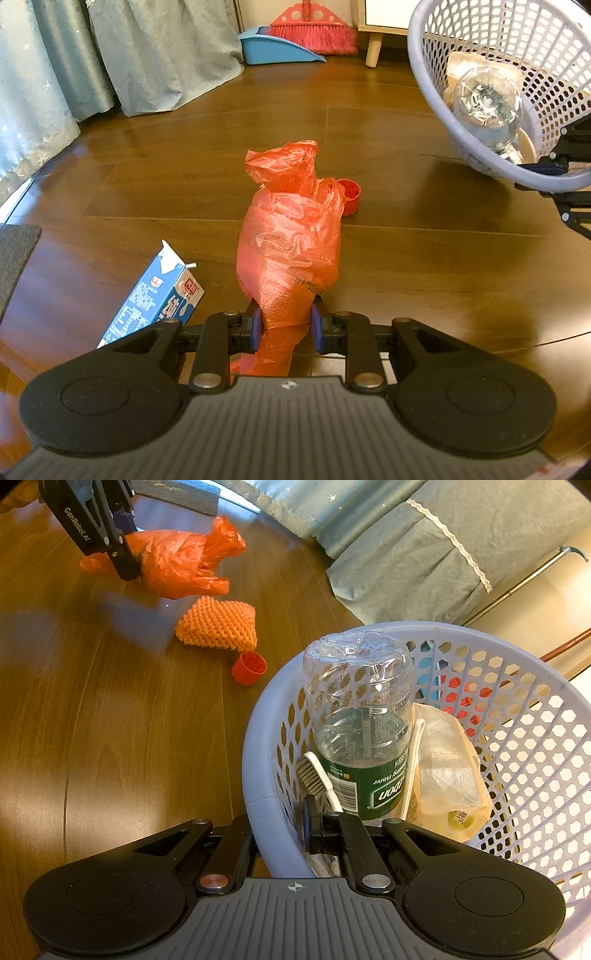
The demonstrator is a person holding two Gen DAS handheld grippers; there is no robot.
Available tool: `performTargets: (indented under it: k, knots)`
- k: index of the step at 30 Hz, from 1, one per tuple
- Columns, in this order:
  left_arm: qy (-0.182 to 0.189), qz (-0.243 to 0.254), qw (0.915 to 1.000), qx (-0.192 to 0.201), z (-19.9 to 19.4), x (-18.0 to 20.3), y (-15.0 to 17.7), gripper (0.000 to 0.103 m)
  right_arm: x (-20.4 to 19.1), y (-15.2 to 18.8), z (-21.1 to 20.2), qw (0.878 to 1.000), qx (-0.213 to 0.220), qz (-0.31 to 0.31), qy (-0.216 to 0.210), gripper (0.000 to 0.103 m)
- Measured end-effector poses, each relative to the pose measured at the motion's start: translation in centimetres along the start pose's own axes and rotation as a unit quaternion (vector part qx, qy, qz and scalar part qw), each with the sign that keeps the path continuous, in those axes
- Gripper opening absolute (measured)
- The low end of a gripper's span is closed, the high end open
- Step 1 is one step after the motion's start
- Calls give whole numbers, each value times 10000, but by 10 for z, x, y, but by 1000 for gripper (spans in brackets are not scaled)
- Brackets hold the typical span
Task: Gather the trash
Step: 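Lift the orange bag with the left tool and drop it into the basket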
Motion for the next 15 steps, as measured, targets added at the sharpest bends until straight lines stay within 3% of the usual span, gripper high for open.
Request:
performTargets:
  k: [9, 15]
  knots:
    - [111, 35, 9999, 115, -10, 10, -10, 21, 0, 0, 0, 10000, -1, 1, 1, 4]
    - [307, 100, 9987, 401, -34, 26, -36, 21, 0, 0, 0, 10000, -4, 4, 2, 4]
Point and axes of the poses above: each gripper's, at about its wrist camera, not at the fingertips, and z roughly the way its jaws point, x to its right, y to its underside, the point moved 8 cm from there along z, roughly the way its jaws point, and after that the axes turned 6 degrees about -z, right-handed, at the moved point
